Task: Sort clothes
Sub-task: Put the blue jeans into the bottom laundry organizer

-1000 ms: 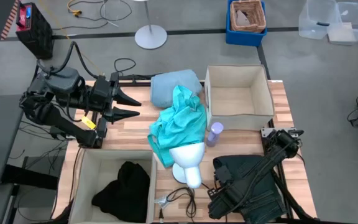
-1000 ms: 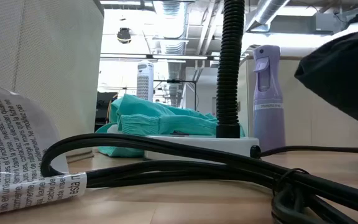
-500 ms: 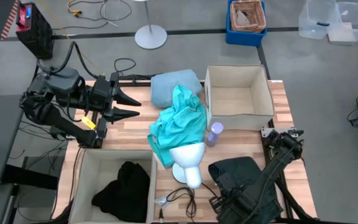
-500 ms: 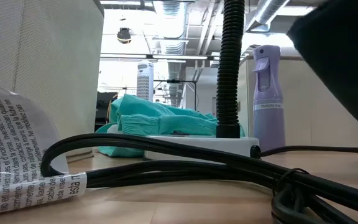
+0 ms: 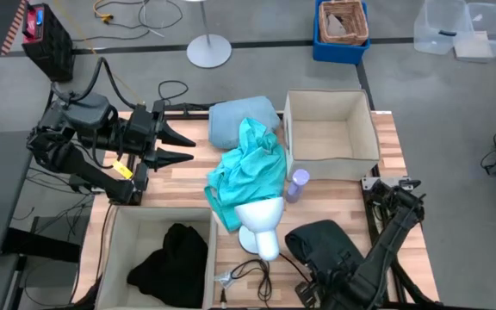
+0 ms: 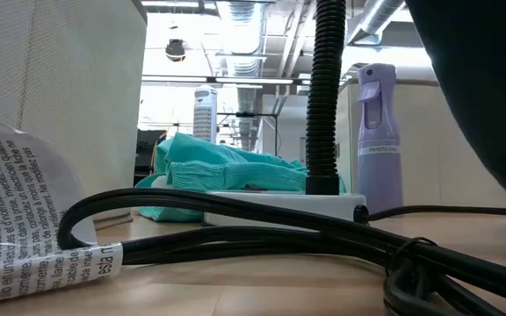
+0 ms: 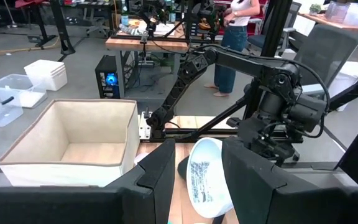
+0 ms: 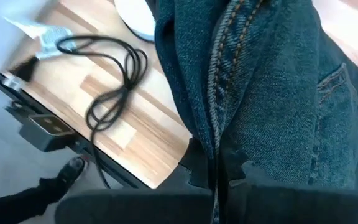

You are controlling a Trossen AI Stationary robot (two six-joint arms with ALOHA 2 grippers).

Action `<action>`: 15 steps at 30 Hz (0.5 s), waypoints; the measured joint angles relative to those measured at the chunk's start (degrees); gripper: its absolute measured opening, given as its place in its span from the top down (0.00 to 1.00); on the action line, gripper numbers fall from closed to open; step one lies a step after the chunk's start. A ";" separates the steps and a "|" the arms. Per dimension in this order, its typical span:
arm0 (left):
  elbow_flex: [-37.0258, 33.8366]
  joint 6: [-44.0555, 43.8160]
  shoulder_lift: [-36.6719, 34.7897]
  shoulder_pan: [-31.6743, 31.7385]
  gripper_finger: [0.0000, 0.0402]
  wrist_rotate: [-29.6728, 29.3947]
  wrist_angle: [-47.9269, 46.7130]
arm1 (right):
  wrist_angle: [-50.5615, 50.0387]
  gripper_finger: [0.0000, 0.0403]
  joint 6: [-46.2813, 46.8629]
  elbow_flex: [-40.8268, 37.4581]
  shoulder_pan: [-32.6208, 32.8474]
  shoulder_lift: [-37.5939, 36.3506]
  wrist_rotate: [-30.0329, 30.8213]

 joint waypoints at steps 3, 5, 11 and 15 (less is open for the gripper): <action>-0.01 -0.11 0.00 0.01 0.69 0.00 0.00 | 0.24 1.00 1.67 0.19 0.07 0.00 2.62; 0.00 -0.21 0.00 0.00 0.69 0.00 0.00 | 0.16 1.00 2.73 0.19 -0.26 0.00 3.80; 0.00 -0.55 0.00 0.01 0.69 0.00 0.00 | 0.16 1.00 4.40 0.19 -1.20 0.00 8.91; -0.02 -0.59 0.00 0.00 0.69 0.00 0.00 | 0.15 1.00 4.43 0.19 -1.48 0.00 10.60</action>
